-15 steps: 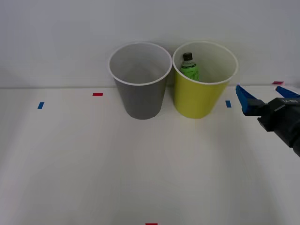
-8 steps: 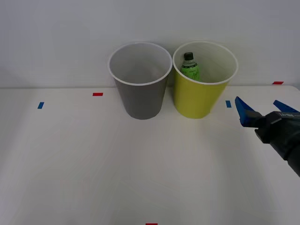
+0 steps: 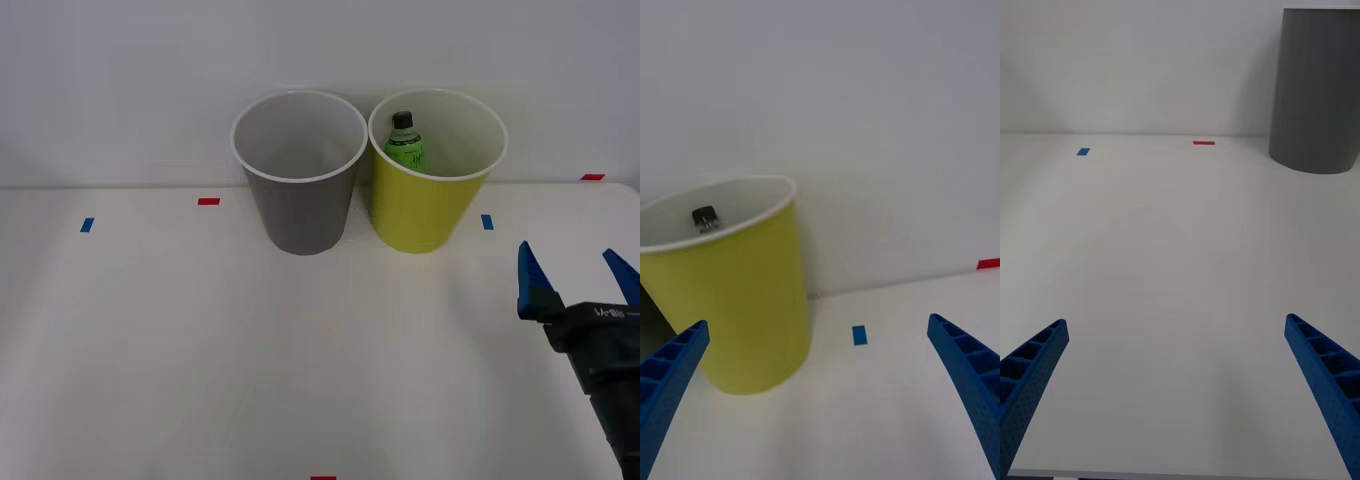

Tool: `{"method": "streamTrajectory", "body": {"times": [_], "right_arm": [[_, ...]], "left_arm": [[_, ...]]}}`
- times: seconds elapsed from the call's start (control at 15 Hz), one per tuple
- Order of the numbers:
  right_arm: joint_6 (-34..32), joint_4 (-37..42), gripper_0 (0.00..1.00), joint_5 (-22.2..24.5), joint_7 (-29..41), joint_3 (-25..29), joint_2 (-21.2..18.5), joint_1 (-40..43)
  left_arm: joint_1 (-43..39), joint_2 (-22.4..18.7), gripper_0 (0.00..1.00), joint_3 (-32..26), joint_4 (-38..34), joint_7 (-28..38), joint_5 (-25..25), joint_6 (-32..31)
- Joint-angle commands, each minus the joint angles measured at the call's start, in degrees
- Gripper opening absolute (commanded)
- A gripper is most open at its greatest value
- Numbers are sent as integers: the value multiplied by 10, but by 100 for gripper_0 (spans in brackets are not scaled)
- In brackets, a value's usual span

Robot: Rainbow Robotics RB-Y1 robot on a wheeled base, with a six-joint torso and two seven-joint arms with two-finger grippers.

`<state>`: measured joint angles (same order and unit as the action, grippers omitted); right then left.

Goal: Put cans in the gray bin and PET bottles in the light green bin.

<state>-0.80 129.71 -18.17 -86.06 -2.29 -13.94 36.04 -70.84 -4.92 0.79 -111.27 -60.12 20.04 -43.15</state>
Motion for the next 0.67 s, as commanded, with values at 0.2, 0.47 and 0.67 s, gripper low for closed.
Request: {"method": "streamTrajectory", "body": {"times": [0.2, 0.47, 0.67], "right_arm": [[-132, -63, 100, 16, -34, -25, -2, 106], [-177, -63, 100, -17, -119, -52, -4, 181], [-207, -63, 100, -19, -126, -83, -7, 239]], "left_arm": [[0, 0, 100, 0, 0, 0, 0, 0], [0, 0, 100, 0, 0, 0, 0, 0], [0, 0, 100, 0, 0, 0, 0, 0]]}}
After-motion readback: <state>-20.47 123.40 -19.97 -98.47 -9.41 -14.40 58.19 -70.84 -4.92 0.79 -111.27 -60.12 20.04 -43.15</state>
